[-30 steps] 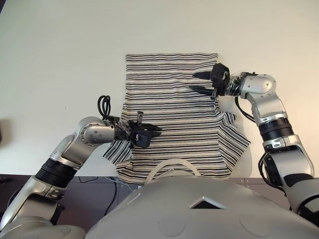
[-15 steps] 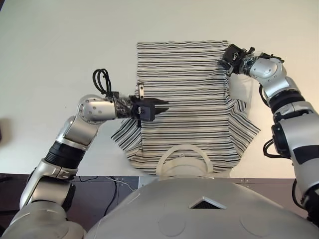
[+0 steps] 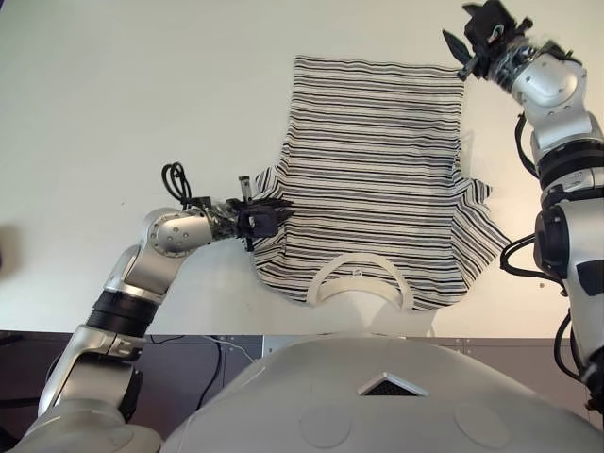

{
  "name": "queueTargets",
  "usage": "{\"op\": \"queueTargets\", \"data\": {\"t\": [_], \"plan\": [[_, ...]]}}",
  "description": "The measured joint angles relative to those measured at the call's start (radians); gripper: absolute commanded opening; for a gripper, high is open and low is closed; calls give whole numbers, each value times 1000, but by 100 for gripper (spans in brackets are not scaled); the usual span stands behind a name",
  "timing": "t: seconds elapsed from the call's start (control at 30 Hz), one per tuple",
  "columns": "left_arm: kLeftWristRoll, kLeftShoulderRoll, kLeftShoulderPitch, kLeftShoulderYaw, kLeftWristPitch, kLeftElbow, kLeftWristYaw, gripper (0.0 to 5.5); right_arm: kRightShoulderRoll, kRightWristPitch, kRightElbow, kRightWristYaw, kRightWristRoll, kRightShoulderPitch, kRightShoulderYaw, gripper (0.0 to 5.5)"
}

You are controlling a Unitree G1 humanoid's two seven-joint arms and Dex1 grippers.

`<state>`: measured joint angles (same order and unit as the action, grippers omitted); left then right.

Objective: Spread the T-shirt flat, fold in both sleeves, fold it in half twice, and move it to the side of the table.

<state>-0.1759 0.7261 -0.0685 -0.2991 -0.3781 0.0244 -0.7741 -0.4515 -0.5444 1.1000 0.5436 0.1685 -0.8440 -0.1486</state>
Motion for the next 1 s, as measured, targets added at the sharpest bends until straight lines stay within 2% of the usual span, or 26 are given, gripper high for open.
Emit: {"op": "queueTargets", "data": {"t": [0.07,0.17,0.33,0.43,0.53,0.6,0.67,0.77,0.87,1.0], "plan": [[18,12,-60,20,-3,-36,5,67,-29,18,-168,120,-77,96,12,190],[48,21,-145,41,-8,-84,27,67,-115,139,-516,287,-214,371,17,190],[54,15,-300,80,29,-183,105,67,-270,362,-969,409,-365,785,79,190],[180,-42,-357,142,99,-297,137,67,-287,481,-1080,346,-438,850,180,190],[349,-88,-347,257,156,-470,191,67,-182,589,-1166,175,-512,915,285,190],[400,-99,-361,312,210,-509,215,67,-125,639,-1250,100,-539,1000,303,190],[404,-101,-402,337,252,-508,220,67,-80,666,-1327,76,-535,1090,265,190],[286,-100,-405,276,265,-475,219,67,-78,657,-1304,114,-481,1063,195,190],[198,-119,-325,189,275,-413,212,67,-101,601,-1187,194,-401,945,112,190],[128,-139,-219,132,265,-321,209,67,-100,513,-1024,253,-325,842,44,190]]}}
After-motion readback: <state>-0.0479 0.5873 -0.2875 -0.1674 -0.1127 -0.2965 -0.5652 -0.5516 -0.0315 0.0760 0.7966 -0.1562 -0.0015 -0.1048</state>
